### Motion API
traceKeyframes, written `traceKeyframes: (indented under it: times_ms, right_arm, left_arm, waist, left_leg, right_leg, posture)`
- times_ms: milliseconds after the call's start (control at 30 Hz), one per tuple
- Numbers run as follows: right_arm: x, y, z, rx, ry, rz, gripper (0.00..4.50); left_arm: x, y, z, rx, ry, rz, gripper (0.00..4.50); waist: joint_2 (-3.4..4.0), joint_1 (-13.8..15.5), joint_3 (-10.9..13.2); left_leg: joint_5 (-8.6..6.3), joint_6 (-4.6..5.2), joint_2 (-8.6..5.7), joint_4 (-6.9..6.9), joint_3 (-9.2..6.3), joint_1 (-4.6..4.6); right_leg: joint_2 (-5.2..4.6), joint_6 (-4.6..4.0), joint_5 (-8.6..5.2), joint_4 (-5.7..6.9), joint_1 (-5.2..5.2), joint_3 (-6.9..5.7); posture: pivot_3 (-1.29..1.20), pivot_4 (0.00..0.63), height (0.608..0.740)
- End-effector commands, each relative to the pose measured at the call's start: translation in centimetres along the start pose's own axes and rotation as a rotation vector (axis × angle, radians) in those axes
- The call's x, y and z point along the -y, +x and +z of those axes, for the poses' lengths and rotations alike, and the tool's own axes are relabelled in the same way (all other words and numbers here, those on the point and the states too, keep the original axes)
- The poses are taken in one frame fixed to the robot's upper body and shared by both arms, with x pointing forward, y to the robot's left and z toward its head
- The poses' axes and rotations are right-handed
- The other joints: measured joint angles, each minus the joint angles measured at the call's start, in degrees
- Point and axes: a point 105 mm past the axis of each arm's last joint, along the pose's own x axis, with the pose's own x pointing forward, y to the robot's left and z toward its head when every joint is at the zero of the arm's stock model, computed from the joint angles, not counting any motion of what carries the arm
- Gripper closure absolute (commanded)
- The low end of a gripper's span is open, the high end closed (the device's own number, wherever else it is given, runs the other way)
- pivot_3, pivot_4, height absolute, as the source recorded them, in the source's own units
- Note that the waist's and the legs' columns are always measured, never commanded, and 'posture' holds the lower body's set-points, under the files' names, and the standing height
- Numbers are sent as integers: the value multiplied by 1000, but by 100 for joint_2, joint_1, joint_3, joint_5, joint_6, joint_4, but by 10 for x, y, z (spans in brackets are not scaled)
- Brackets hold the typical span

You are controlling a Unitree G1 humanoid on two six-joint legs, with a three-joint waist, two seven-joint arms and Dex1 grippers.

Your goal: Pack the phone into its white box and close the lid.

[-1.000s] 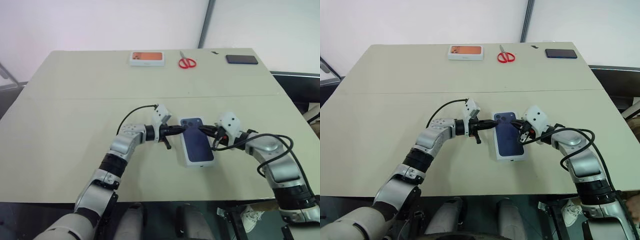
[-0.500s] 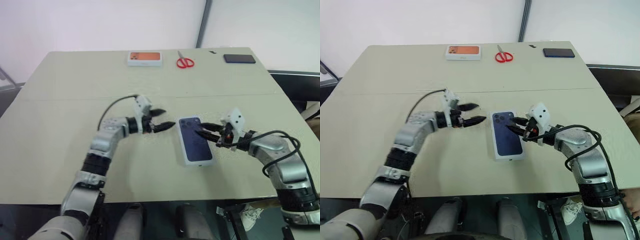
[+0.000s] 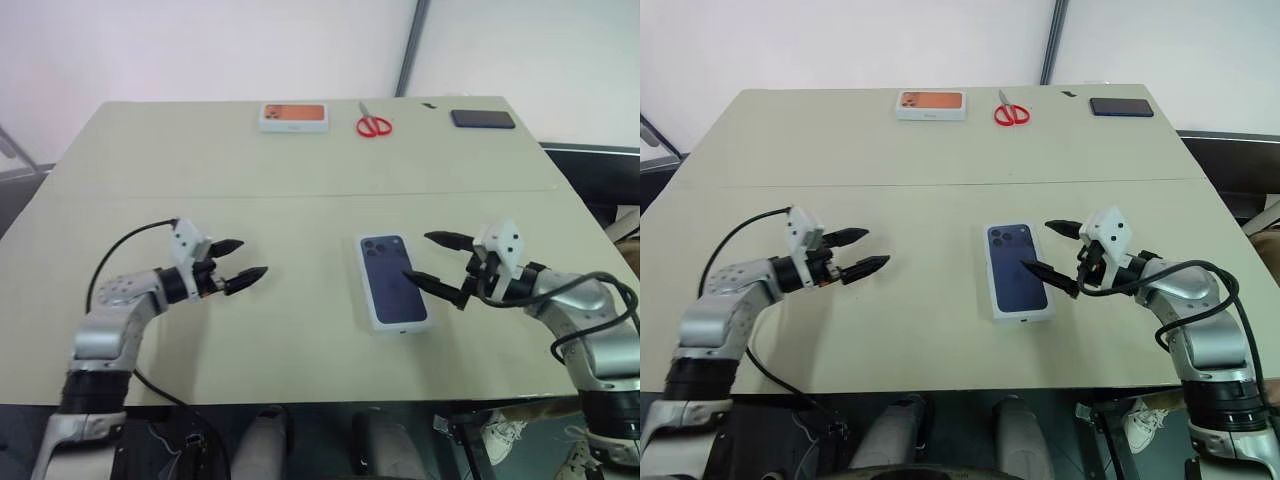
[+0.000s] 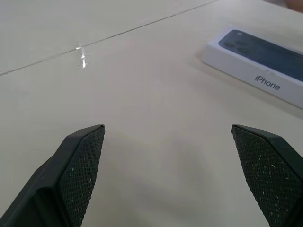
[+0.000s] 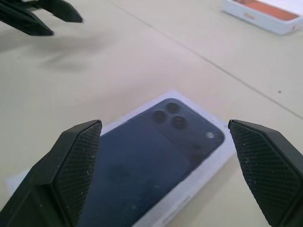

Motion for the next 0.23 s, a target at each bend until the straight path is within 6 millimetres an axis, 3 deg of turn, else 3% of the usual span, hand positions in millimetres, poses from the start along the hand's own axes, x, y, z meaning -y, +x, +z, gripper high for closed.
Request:
traceKeyframes:
  times_ms: [33,233]
  right_arm:
    - [-1,-20,-2,-19,-76,-3,31]
    - [7,-44,-11,-54,-80,-25,31]
  left_arm:
    - [-4,-27,3,3,40,57,0]
    - [-4,-56,-6,-31,45,92,0]
  waist:
    - [1,-6,0]
    - [2,-6,1]
  left_leg:
    - [-1,3,-1,-4,0,0]
    - [-4,5,-6,3,4,4]
  right_leg:
    - [-8,0,0,-1,-3,3]
    - [-20,-19,-11,-3,1,7]
  posture:
    - [0,150,740]
    - [0,150,740]
